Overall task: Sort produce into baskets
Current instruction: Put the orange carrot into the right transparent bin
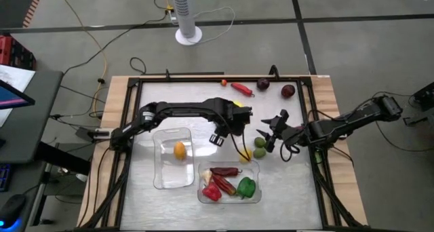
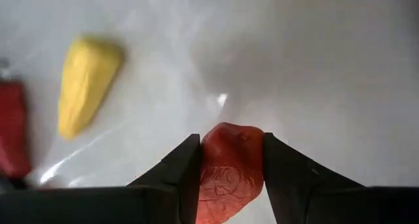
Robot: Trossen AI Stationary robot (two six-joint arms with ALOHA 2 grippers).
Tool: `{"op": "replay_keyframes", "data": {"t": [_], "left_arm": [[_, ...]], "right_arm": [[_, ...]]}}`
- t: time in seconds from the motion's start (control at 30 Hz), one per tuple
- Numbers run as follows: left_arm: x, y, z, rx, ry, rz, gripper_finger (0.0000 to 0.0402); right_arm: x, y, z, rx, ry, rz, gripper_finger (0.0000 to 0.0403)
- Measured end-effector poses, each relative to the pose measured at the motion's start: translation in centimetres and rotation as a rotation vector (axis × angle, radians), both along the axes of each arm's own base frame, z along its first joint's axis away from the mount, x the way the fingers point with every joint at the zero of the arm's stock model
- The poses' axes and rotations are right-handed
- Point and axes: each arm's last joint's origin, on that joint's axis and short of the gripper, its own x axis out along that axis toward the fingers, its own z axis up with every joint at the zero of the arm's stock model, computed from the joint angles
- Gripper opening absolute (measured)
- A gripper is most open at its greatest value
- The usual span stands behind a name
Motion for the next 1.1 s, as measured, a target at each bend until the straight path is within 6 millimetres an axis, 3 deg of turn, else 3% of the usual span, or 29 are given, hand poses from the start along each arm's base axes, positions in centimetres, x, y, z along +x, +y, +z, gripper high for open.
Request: {"op": "replay_keyframes", "data": {"t": [0.27, 0.53, 0.87, 1.1], "left_arm": [[-1.4, -5.7, 4.7, -0.384, -0.112, -0.042, 0.0122], [-0.7, -11.0, 5.2, -0.529, -0.208, -0.102, 0.0136], [-0.8, -13.6, 5.1, -0.547, -0.209, -0.082, 0.0155], [-0.7, -13.7, 5.1, -0.516, -0.236, -0.075, 0.0236]], "right_arm": [[-0.1, 0.0, 0.0, 0.003, 0.005, -0.003, 0.0248], [0.0, 0.0, 0.1, 0.007, -0.010, -0.002, 0.0248], [0.0, 0.0, 0.1, 0.008, -0.015, -0.002, 0.0248], [0.0, 0.0, 0.1, 0.008, -0.012, -0.001, 0.0248]]}}
